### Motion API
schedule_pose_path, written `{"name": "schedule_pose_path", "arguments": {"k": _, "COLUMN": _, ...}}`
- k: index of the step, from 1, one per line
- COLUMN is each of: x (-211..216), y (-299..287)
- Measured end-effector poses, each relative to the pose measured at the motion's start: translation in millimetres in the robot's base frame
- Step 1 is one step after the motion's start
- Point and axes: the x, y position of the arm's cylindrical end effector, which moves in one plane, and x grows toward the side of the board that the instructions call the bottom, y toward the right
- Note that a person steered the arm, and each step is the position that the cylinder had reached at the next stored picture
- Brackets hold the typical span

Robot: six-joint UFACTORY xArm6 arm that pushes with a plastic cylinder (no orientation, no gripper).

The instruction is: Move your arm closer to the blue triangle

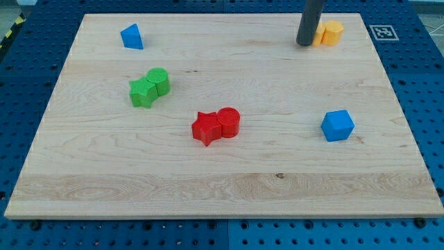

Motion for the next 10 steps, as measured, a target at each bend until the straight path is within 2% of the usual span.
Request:
{"name": "schedule_pose_path", "arguments": {"k": 2, "x": 0.0, "y": 5.8}}
{"name": "schedule_pose_path", "arguments": {"k": 5, "x": 5.1, "y": -34.6}}
{"name": "schedule_pose_path", "arguments": {"k": 7, "x": -1.3, "y": -121.9}}
{"name": "schedule_pose_path", "arguments": {"k": 10, "x": -53.5, "y": -313.1}}
